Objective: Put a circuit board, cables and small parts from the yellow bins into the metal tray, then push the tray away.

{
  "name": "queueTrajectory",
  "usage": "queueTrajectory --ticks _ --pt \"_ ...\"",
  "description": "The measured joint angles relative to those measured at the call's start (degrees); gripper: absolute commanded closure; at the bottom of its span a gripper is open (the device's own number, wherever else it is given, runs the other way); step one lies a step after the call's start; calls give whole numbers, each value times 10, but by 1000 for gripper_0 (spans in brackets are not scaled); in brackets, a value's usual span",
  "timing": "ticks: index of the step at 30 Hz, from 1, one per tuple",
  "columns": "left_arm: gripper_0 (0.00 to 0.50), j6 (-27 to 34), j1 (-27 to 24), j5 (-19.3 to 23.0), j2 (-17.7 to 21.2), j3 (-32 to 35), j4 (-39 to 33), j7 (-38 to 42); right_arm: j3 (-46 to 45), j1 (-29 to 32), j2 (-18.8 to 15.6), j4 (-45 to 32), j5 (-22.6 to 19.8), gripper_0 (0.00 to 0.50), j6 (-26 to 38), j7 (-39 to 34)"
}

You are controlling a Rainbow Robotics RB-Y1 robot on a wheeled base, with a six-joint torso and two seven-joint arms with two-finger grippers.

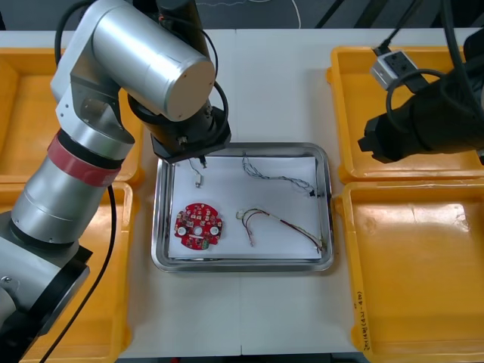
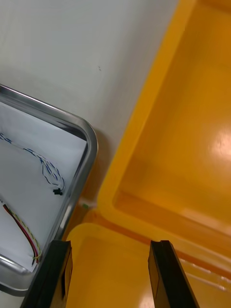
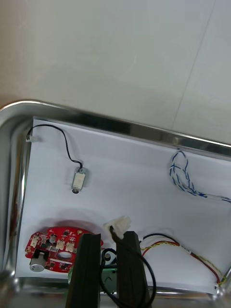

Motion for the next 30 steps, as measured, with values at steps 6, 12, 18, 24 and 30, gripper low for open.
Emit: queueTrajectory --ticks 6,12,18,24,30 --pt "500 -18 0 -7 -12 -26 36 0 -43 60 -32 -6 -48 40 0 -59" --pt "500 -69 0 -14 -23 -46 67 0 -61 111 -50 -9 -59 39 0 -121" --pt "500 -106 0 -14 -26 -58 92 0 -61 141 -55 -13 -37 40 0 -121" --pt "500 -134 0 -14 -26 -62 117 -1 -61 161 -56 -14 -20 40 0 -121" --pt "500 -154 8 -31 -26 -62 121 -9 -61 168 -56 -15 -17 40 0 -121"
